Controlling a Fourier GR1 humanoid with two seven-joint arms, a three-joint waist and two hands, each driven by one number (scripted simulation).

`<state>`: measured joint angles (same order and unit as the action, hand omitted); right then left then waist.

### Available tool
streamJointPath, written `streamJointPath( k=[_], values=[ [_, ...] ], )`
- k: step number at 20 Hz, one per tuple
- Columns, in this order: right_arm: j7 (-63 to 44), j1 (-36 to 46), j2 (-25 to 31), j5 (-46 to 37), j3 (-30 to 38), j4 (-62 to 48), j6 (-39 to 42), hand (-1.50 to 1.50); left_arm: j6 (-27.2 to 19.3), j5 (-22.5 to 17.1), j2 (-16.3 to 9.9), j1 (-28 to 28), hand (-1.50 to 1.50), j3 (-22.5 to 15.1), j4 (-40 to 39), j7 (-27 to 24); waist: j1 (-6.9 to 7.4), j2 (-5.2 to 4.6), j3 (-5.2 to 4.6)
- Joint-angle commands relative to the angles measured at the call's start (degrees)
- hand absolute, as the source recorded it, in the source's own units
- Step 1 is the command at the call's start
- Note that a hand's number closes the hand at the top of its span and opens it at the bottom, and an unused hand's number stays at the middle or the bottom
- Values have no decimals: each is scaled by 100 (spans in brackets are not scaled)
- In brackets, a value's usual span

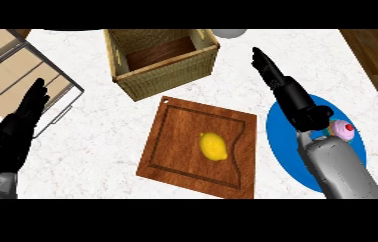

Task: Pick the lemon from the cutting board and place it in the basket

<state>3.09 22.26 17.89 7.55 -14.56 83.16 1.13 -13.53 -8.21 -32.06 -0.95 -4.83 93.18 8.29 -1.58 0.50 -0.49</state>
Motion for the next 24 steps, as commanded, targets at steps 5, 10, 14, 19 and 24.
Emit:
streamJointPath(
  k=[5, 10, 14, 19, 24],
  values=[
    [-282, -643, -101, 138, -213, 1492, 177, 150, -460, -126, 1359, 188, 0, -265, 522, -818, 82, 3, 42],
    [104, -905, -510, -1735, -2351, 1890, -11, -150, -401, -388, 1761, 44, 0, -494, 470, -682, 104, 28, 37],
    [-772, -1624, -1271, -3095, -2933, 2082, -1734, -150, -344, -366, 1656, 5, 0, -392, 429, -672, -2, 34, 37],
    [-2309, -1297, -585, -4802, -2293, 2258, -2050, -150, -453, -275, 1785, 195, 0, -381, 193, -941, -183, 93, 7],
    [-4150, -675, 66, -5693, -2037, 2842, -482, -150, -490, -252, 1871, 102, 0, -513, 370, -794, -158, 105, -3]
  ],
)
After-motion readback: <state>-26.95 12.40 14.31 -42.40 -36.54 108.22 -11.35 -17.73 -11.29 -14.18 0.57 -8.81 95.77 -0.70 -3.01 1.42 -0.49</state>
